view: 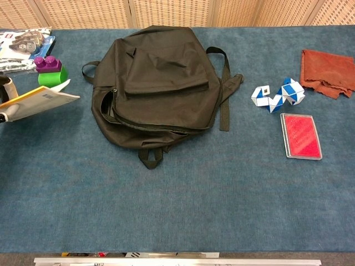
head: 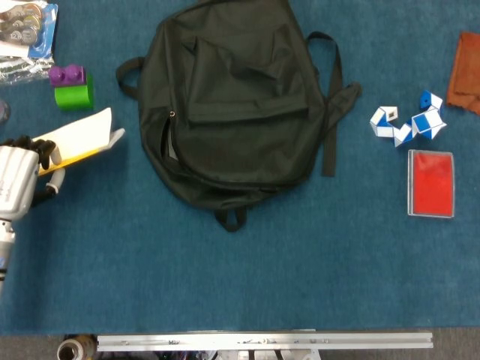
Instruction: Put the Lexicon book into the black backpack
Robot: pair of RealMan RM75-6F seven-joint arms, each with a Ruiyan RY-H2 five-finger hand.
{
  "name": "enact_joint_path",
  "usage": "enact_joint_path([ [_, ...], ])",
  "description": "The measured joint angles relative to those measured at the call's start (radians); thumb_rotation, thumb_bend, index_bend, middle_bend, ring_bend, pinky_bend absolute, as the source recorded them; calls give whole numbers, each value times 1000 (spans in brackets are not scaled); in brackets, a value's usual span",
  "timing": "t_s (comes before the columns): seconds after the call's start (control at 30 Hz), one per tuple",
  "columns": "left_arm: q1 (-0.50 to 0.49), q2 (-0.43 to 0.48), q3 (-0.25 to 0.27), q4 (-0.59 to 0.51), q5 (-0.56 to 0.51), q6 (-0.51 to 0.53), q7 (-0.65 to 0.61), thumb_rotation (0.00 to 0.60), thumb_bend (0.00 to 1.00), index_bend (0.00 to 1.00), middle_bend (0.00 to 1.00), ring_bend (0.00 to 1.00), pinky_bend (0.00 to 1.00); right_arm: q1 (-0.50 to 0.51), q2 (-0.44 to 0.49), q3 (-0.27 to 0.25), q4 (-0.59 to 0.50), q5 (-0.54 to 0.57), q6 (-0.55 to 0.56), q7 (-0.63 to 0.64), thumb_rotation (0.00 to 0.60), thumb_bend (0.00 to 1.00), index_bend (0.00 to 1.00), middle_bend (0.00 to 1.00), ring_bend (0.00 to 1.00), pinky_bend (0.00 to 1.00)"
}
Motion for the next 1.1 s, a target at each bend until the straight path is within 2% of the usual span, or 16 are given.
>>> enact_joint_path([
  [0.2,15,28,9,-30,55,59,-19,600,355,746,624,490,585,47,16,1,-64,-2,-86,-35,600,136,260,383,251,417],
  [0.37,30,56,12,-63,121,128,-26,600,355,747,625,491,585,130,21,11,-140,30,-244,-76,600,131,260,383,251,417],
  [0.5,44,83,17,-93,164,166,-30,600,354,747,626,491,585,211,4,31,-191,98,-369,-131,600,130,260,383,251,417],
  [0.63,53,98,24,-119,189,178,-27,600,355,747,626,491,586,290,-44,55,-216,200,-471,-195,600,128,260,383,251,417],
  [0.83,58,103,25,-140,221,189,-15,600,354,747,625,491,585,392,-156,89,-211,359,-564,-291,600,127,260,383,251,416],
  [1.1,49,97,22,-137,233,163,-4,600,354,747,626,489,585,516,-337,114,-154,550,-604,-454,600,125,260,383,251,414],
])
